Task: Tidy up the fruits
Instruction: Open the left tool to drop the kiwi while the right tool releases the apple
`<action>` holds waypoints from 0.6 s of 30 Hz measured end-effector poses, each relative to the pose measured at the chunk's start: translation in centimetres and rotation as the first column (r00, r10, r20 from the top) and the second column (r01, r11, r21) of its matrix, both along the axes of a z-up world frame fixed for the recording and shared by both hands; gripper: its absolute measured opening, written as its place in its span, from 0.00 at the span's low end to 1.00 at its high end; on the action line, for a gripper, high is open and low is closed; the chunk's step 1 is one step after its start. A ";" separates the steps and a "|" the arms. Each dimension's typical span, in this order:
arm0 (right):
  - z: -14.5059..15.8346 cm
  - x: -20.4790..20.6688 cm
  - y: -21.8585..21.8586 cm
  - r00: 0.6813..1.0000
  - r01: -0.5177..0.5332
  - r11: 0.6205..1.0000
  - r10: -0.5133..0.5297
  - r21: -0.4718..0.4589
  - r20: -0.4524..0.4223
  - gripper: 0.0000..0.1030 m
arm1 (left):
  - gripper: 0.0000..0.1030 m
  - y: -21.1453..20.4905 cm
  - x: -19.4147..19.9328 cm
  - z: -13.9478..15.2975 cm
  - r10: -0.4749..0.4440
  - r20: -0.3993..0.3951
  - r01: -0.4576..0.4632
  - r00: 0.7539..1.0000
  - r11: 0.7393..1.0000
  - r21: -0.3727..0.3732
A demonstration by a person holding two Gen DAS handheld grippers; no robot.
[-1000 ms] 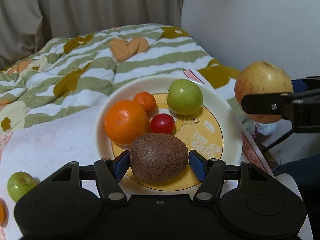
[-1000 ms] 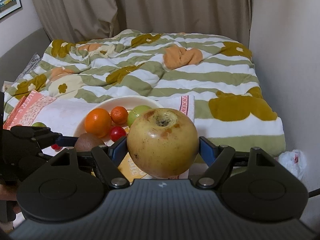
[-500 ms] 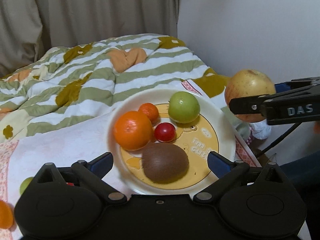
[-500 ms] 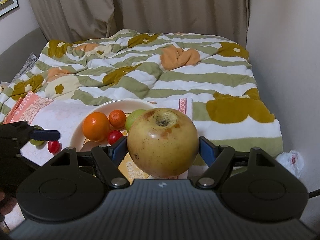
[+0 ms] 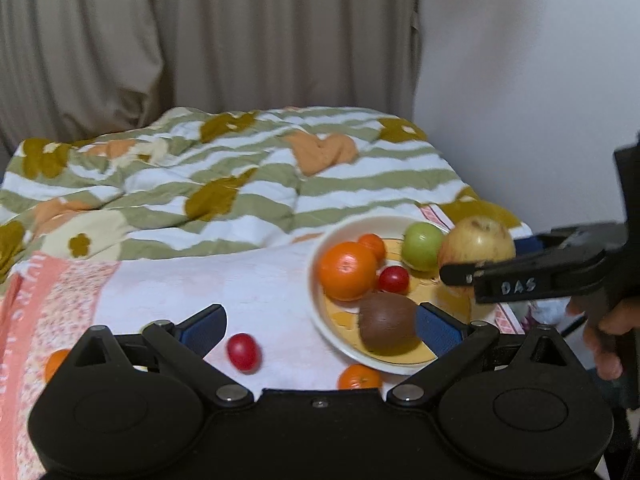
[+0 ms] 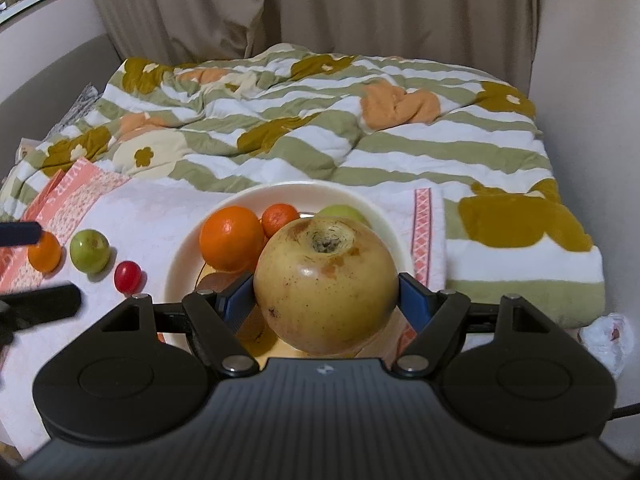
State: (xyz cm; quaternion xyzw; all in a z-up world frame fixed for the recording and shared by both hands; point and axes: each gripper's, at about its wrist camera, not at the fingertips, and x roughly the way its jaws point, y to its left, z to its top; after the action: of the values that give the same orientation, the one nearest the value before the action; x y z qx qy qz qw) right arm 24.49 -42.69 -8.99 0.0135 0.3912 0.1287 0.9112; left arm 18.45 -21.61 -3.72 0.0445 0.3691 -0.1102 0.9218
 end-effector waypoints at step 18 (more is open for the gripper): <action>-2.8 0.9 0.8 1.000 -0.021 1.000 0.021 0.011 0.002 0.89 | 0.99 2.3 -3.4 0.2 0.085 0.023 -0.085 0.996 0.996 -0.002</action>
State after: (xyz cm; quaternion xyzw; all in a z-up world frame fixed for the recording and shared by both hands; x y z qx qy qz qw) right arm 25.36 -41.88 -11.79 0.0143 0.3896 0.1403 0.9101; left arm 15.09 -19.28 -3.49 0.0296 0.3599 -0.0705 0.9298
